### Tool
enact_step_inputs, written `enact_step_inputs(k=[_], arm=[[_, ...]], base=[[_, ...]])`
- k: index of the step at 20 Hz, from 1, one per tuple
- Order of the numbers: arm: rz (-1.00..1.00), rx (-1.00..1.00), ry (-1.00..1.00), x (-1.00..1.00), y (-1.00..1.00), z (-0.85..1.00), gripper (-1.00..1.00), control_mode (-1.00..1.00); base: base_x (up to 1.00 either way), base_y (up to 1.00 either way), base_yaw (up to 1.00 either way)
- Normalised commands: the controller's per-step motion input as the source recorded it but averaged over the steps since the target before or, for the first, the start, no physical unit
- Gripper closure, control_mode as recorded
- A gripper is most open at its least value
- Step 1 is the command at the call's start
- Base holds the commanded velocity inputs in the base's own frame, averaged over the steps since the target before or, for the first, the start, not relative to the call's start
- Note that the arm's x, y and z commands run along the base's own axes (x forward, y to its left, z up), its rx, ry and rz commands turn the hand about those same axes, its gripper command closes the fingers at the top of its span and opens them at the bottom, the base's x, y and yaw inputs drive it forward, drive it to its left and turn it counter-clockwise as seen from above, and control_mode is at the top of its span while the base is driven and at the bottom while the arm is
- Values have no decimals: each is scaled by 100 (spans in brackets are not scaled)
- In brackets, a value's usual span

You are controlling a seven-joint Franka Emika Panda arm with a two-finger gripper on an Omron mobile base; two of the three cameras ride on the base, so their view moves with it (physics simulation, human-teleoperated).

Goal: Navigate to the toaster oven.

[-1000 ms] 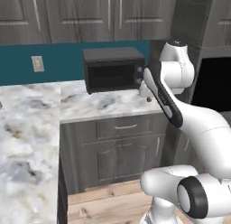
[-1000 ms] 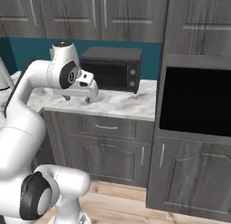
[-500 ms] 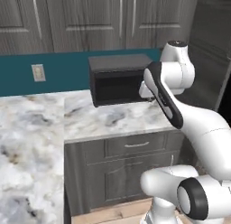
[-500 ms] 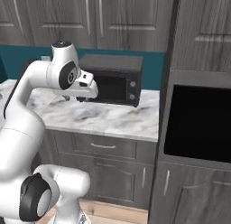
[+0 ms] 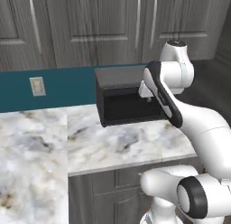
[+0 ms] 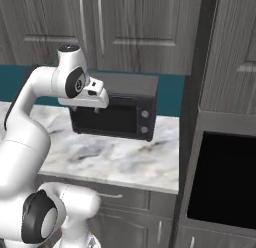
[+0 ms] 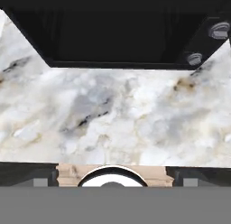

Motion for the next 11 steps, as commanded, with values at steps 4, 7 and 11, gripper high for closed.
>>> enact_step_inputs(k=[4,7,11], arm=[[0,0,0,0,0,0,-100,100],[0,0,0,0,0,0,-100,100],[0,0,0,0,0,0,-100,100]], base=[[67,11,0],[56,9,0],[44,8,0]])
